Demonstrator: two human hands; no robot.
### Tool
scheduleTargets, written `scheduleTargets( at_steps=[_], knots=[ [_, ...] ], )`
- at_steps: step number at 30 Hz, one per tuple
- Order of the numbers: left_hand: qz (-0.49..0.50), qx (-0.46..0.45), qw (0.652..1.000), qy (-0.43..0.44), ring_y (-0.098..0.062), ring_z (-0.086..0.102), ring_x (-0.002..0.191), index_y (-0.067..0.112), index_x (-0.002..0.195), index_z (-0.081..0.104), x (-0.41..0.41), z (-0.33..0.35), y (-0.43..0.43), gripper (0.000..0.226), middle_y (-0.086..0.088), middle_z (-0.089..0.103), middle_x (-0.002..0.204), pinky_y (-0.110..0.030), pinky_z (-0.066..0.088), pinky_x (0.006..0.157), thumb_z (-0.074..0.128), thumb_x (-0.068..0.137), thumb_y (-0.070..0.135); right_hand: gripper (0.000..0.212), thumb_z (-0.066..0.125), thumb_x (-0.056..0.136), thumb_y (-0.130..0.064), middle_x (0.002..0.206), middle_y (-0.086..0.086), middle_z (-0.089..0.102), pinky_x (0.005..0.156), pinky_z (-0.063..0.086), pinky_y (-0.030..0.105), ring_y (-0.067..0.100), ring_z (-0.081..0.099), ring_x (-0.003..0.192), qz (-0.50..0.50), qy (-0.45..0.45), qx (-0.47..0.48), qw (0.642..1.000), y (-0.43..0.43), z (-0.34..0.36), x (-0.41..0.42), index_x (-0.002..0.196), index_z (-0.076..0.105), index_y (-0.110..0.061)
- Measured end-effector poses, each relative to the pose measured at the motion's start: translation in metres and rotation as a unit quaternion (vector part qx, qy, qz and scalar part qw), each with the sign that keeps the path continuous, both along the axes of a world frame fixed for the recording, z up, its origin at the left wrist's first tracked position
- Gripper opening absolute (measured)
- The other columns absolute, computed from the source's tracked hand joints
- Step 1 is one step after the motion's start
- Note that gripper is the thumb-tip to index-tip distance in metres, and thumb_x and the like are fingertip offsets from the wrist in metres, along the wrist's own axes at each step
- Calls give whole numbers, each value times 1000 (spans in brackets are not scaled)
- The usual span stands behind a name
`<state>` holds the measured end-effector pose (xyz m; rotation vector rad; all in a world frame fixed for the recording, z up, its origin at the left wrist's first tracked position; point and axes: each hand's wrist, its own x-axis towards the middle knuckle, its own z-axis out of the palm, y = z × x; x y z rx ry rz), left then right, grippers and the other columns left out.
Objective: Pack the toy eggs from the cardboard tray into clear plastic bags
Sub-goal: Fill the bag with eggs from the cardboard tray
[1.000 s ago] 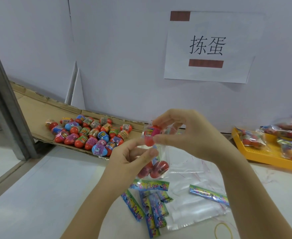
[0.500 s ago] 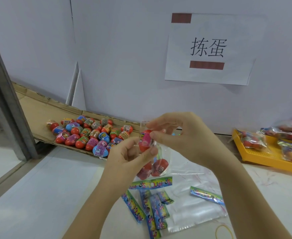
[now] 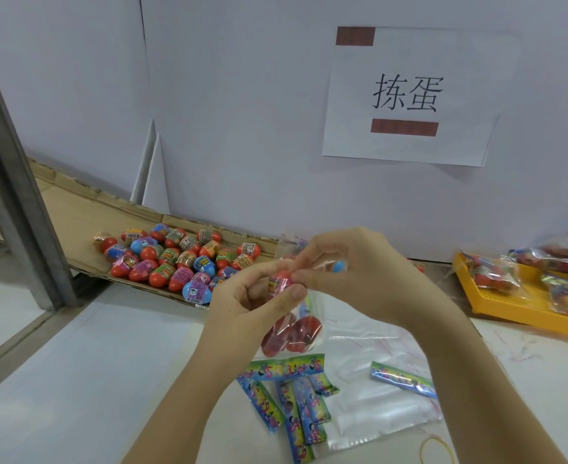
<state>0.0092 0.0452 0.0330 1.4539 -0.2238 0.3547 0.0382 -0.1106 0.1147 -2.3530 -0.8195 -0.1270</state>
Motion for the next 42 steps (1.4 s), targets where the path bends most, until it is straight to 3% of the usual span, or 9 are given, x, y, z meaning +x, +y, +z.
scheduleTargets(
  at_steps=[4, 10, 19, 22, 26, 31, 35, 38, 42],
  knots=[
    [24, -11, 1000, 1, -18, 54, 50, 34, 92, 77, 0, 2, 7, 34, -5, 53, 51, -26, 53, 48, 76, 59, 43, 34, 43, 88, -54, 93, -20, 67, 98, 30, 36, -2, 56, 93, 16, -52, -65, 996, 3, -2, -1, 99, 71, -38],
    [107, -138, 984, 14, -12, 74, 76, 28, 94, 75, 7, 4, 38, 32, 1, 76, 82, -24, 58, 57, 71, 63, 32, 28, 55, 94, -7, 115, -1, 59, 70, 39, 0, -8, 56, 84, -51, -86, 297, 950, 20, -35, 21, 109, 60, -31],
    [114, -225, 966, 50, -15, 73, 65, 26, 78, 79, 5, 10, 42, 14, 1, 76, 79, -24, 56, 49, 67, 70, 24, 69, 45, 85, -4, 152, 0, 31, 114, 10, 49, 26, 31, 136, -48, 52, -128, 989, 63, -124, 48, 144, 31, -37],
    [99, -228, 967, 51, -19, 74, 69, 16, 91, 75, 5, 8, 40, 24, -5, 76, 85, -25, 57, 53, 68, 70, 23, 44, 42, 82, -15, 123, -2, 51, 114, 0, 46, 18, 29, 121, -61, 17, -74, 995, 65, -129, 39, 124, 51, -26],
    [74, -209, 974, 43, -24, 75, 76, 17, 88, 78, 5, 8, 38, 23, -9, 76, 92, -28, 59, 58, 69, 69, 25, 25, 50, 76, -5, 87, -10, 40, 90, 26, 32, 16, 43, 93, -88, -96, -66, 989, 63, -128, 43, 90, 44, -26],
    [62, -185, 980, 27, -26, 74, 78, 22, 90, 79, 3, 9, 35, 26, -9, 76, 97, -32, 61, 64, 72, 66, 29, 48, 56, 80, -1, 97, -9, 34, 90, 31, 30, 7, 14, 75, -84, 26, -10, 996, 55, -132, 46, 92, 39, -44],
    [62, -175, 982, 29, -27, 74, 76, 18, 90, 78, 3, 9, 34, 33, -10, 76, 92, -31, 61, 62, 76, 61, 34, 51, 52, 77, 10, 99, -8, 34, 88, 30, 28, 12, 29, 88, -133, 30, -66, 988, 55, -133, 53, 108, 42, -29],
    [57, -178, 982, 29, -27, 75, 78, 24, 90, 79, 2, 8, 33, 34, -9, 76, 94, -33, 62, 65, 76, 58, 35, 33, 58, 88, -2, 109, -5, 51, 89, 44, 27, 11, 50, 99, -144, 25, 103, 984, 52, -114, 52, 103, 58, -31],
    [58, -144, 988, 23, -20, 75, 70, 28, 86, 79, 2, 8, 31, 27, -2, 77, 84, -26, 59, 58, 73, 60, 33, 25, 55, 93, -5, 93, 4, 67, 61, 43, 8, -7, 56, 65, -100, 9, 399, 912, 32, -57, 42, 97, 64, -27]
  ],
)
